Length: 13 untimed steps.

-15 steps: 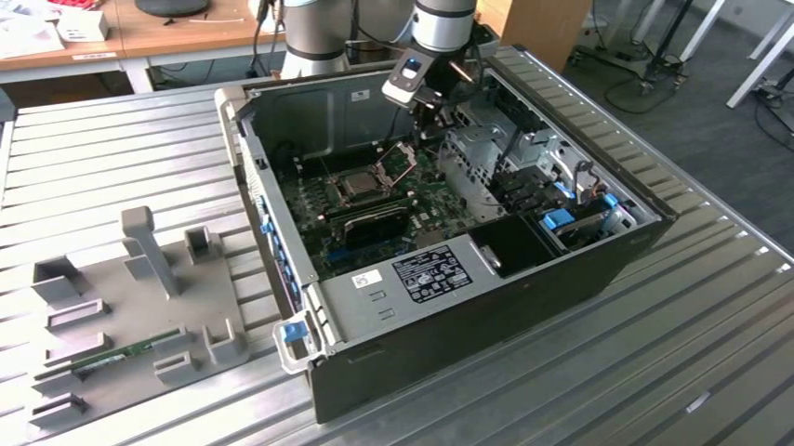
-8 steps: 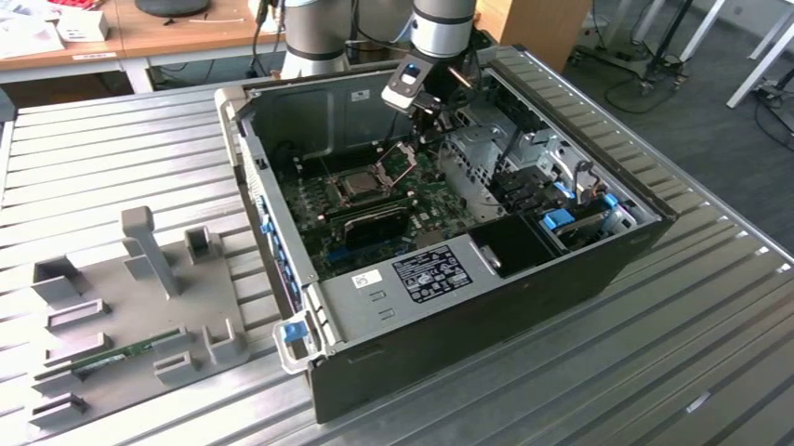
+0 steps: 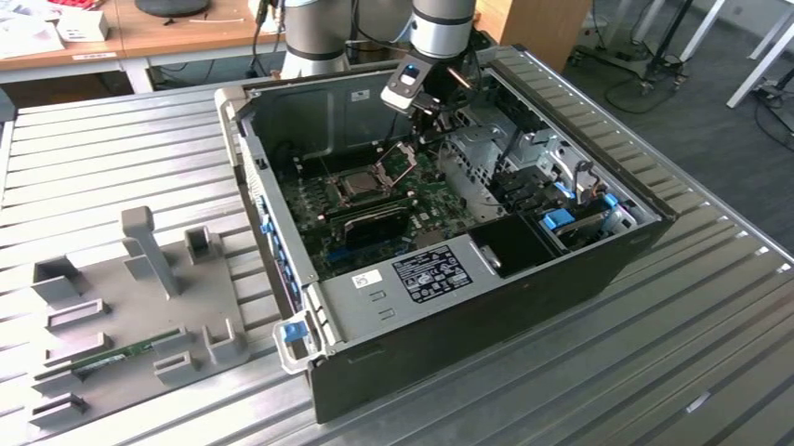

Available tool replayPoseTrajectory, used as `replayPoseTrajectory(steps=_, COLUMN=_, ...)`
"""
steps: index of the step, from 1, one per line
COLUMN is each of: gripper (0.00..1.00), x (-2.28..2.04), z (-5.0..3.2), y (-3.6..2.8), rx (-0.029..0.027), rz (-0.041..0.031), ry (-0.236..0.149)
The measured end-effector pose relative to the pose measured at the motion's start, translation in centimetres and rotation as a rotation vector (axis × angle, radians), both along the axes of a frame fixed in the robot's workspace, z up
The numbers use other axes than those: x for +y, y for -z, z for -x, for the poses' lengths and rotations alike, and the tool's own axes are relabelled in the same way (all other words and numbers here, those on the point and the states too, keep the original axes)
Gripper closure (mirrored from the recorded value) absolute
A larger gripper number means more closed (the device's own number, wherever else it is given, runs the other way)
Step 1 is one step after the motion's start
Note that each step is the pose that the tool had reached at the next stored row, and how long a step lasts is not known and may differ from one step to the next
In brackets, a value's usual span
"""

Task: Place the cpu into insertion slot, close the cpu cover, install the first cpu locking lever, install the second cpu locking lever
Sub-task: 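Close the cpu cover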

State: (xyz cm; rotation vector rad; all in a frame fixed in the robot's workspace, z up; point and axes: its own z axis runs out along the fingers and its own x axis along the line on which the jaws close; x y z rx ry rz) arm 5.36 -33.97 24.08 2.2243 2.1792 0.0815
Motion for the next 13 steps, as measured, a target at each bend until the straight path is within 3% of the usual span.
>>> replayPoseTrajectory(steps=13, gripper=0.90, x=0.00, z=0.39, y=0.00, rx=-0.0005, rz=0.0001, ry=0.000)
